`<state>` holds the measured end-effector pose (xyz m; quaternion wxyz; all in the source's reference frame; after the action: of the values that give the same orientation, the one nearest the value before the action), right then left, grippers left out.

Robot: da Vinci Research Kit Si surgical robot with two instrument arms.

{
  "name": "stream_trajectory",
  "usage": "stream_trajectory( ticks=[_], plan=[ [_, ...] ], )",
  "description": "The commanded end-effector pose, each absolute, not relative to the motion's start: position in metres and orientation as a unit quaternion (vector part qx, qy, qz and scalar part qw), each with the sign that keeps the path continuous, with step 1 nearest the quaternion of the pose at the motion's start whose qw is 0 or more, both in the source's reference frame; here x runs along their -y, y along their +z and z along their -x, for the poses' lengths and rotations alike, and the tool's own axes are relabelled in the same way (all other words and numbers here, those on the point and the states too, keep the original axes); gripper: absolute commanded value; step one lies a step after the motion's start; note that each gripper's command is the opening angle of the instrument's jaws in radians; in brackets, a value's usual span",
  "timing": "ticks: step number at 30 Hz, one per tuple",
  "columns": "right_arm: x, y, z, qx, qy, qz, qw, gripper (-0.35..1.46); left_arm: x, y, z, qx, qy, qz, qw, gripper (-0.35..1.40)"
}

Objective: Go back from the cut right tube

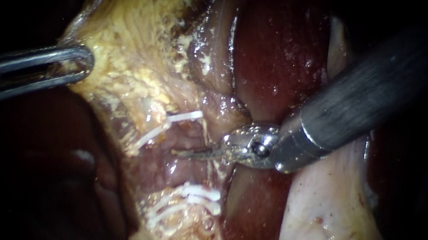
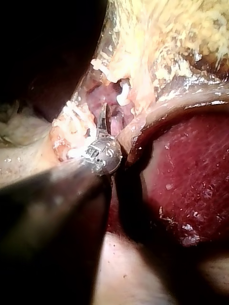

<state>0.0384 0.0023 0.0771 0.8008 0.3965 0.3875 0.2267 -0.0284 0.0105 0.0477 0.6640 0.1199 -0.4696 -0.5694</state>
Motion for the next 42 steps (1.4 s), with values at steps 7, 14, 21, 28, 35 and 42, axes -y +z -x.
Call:
stream_trajectory(
  ticks=[7,14,21,28,35,42],
  plan=[
    [-0.0024,0.0769,-0.0387,-0.390,0.230,-0.393,0.800,0.76,-0.0106,0.0477,0.0284,0.470,-0.569,-0.120,0.664,-0.35],
    [-0.0022,0.0766,-0.0384,-0.395,0.224,-0.386,0.803,0.98,-0.0106,0.0477,0.0283,0.470,-0.569,-0.120,0.664,-0.35],
    [-0.0014,0.0747,-0.0359,-0.445,0.121,-0.306,0.833,1.23,-0.0107,0.0480,0.0283,0.470,-0.569,-0.121,0.664,-0.35],
    [-0.0032,0.0730,-0.0319,-0.487,0.060,-0.213,0.845,1.43,-0.0108,0.0482,0.0282,0.470,-0.569,-0.121,0.664,-0.35],
    [-0.0058,0.0700,-0.0284,-0.510,0.036,-0.170,0.842,1.43,-0.0110,0.0485,0.0281,0.470,-0.568,-0.121,0.664,-0.35],
    [-0.0075,0.0670,-0.0266,-0.517,0.024,-0.144,0.843,1.43,-0.0111,0.0488,0.0282,0.470,-0.569,-0.121,0.664,-0.35]
  ],
)
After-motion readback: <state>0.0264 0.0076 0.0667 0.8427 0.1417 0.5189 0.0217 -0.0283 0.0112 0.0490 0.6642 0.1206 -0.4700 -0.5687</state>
